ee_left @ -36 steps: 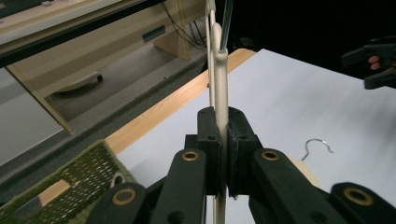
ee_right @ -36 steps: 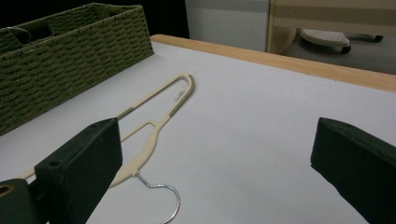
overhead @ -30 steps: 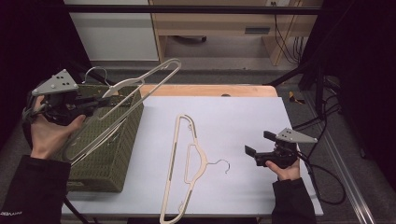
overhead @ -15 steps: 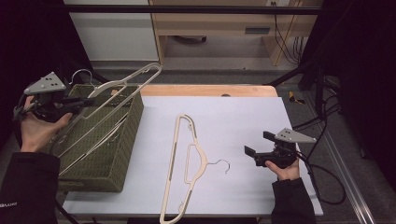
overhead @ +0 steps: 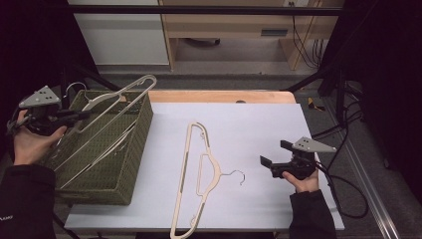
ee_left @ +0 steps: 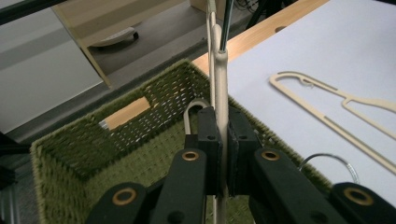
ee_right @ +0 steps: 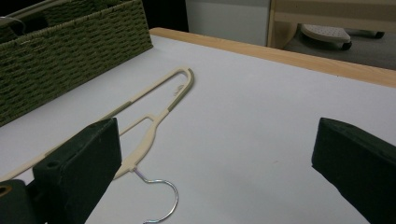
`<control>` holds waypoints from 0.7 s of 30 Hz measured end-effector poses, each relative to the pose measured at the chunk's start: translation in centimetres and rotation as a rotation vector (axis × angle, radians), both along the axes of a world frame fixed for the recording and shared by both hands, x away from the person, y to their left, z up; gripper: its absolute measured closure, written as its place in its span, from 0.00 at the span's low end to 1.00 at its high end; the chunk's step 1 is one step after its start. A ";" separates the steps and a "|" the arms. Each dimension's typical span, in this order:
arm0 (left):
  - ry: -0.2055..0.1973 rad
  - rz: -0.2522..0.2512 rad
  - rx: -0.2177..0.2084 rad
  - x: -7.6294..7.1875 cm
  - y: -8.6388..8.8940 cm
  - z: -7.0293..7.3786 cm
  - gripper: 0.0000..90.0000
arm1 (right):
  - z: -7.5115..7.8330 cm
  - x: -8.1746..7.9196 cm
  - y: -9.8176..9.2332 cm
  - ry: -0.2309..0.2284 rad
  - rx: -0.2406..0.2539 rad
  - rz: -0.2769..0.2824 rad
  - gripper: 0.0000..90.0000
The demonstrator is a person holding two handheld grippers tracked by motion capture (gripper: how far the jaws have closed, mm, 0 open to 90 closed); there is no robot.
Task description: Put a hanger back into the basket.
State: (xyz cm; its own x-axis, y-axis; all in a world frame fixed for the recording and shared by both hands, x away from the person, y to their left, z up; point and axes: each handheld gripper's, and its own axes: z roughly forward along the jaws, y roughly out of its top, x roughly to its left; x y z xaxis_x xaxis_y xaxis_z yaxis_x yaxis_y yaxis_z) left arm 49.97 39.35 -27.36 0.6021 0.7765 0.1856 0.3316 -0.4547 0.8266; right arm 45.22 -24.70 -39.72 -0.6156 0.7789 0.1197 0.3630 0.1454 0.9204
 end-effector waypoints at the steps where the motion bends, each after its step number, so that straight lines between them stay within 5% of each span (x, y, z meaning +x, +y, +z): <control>1: 0.001 0.006 0.006 0.0 0.1 -0.1 0.95 | 0.0 0.0 0.0 -0.001 -0.005 0.000 0.02; 9: 0.008 0.033 0.055 -0.5 1.6 -1.3 0.95 | -0.1 0.0 0.0 0.001 -0.009 0.002 0.02; 16: 0.052 0.031 0.151 -0.7 2.1 -2.9 0.95 | -0.2 0.1 0.2 0.006 -0.008 -0.001 0.02; 21: 0.057 0.051 0.122 -0.5 2.1 -4.7 0.95 | -0.2 0.1 0.1 0.007 -0.012 0.003 0.02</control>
State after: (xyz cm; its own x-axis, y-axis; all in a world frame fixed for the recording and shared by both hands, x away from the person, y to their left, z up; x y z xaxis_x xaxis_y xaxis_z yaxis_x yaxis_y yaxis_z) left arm 49.51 41.42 -32.05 0.5744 0.7803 0.2474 0.4016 -0.5319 0.7455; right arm 45.33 -24.55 -39.97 -0.6169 0.7786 0.1144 0.3688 0.1576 0.9160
